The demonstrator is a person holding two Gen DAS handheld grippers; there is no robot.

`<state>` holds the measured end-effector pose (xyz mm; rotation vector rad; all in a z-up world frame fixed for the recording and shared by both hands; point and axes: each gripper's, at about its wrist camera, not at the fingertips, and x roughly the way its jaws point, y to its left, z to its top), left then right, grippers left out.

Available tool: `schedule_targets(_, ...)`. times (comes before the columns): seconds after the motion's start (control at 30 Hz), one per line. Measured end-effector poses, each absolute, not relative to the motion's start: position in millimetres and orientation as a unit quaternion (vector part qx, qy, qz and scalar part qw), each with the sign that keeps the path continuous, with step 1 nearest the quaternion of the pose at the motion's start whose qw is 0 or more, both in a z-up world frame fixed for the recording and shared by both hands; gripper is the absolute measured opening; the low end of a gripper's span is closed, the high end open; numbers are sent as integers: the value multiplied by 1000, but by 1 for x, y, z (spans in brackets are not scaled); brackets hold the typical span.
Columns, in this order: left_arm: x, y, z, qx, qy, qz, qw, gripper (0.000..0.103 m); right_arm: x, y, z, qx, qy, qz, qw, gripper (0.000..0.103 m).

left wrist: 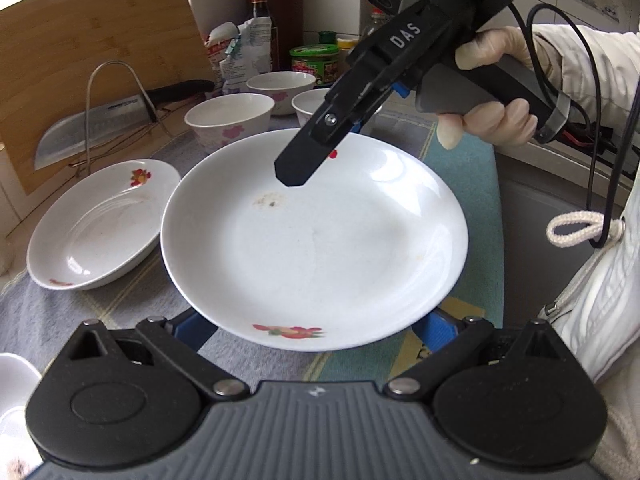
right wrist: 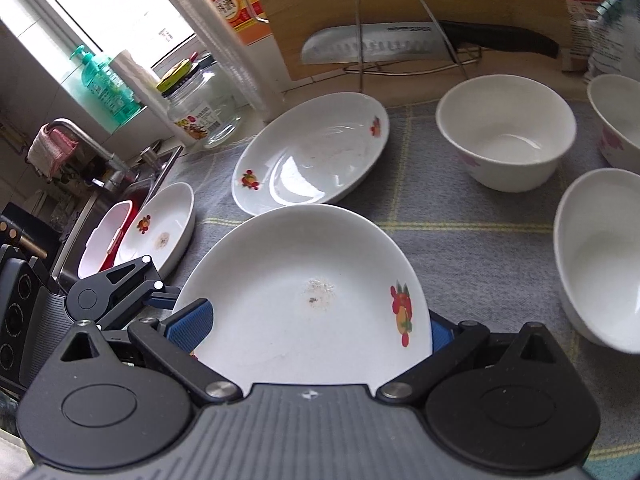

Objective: Organize plates and bowls

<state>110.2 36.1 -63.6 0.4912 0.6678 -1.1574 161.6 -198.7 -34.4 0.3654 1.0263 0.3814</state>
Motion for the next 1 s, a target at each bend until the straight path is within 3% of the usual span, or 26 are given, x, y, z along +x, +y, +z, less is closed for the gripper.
schedule_targets(1.0,108,142,-50,194,320,-462,805,100,209,-85,-24,117,492,256,824,103)
